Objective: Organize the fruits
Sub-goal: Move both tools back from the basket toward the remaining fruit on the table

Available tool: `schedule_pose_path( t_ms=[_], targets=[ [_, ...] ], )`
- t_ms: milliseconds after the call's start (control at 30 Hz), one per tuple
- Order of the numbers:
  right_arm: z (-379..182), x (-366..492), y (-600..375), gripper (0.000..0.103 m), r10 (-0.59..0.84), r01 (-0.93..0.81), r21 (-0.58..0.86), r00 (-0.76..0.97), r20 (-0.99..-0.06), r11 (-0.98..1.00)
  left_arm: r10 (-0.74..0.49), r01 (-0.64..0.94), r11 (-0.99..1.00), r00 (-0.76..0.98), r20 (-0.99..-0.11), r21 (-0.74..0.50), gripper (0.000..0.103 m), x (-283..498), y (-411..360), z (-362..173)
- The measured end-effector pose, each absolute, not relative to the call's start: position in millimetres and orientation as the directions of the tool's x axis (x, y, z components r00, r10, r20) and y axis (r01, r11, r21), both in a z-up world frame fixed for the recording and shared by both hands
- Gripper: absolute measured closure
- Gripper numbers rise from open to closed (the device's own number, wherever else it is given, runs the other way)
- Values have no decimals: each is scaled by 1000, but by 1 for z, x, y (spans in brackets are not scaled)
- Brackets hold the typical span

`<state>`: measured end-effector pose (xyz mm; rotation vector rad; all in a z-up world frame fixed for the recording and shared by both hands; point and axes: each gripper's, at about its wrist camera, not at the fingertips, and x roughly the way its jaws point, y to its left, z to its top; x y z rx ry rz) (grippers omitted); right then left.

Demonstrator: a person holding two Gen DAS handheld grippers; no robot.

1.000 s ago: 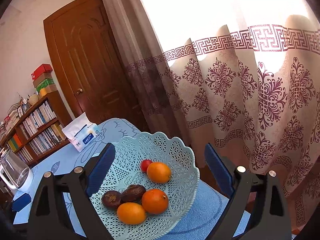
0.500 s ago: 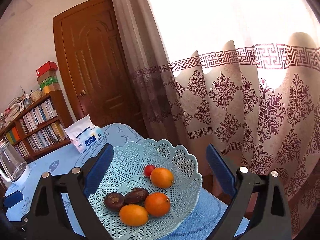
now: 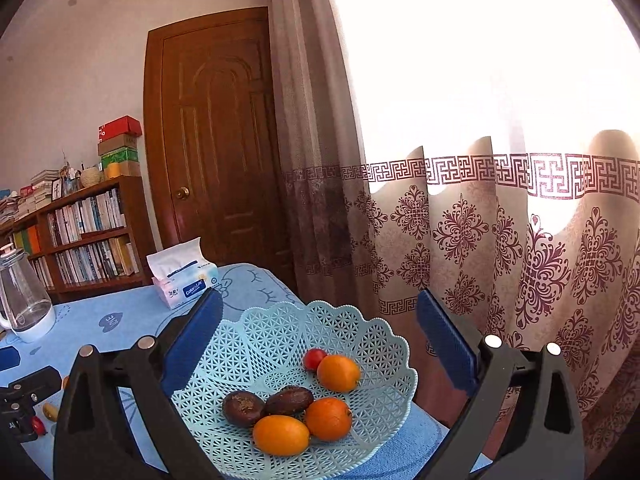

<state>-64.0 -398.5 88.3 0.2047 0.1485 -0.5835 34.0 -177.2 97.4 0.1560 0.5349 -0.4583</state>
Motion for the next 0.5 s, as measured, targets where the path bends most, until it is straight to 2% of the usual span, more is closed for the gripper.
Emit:
schedule_pose_path(
  t_ms=[233,500],
  targets=[
    [89,-65,-400,4,-529,560,161,825,-202,813,-330,380,925,805,-493,2,12,40,-138,106],
    [92,-66,-391,4,-503,536,159,840,-206,829,-255,268,962,824,-506,-50,12,53,-87,103]
  ],
)
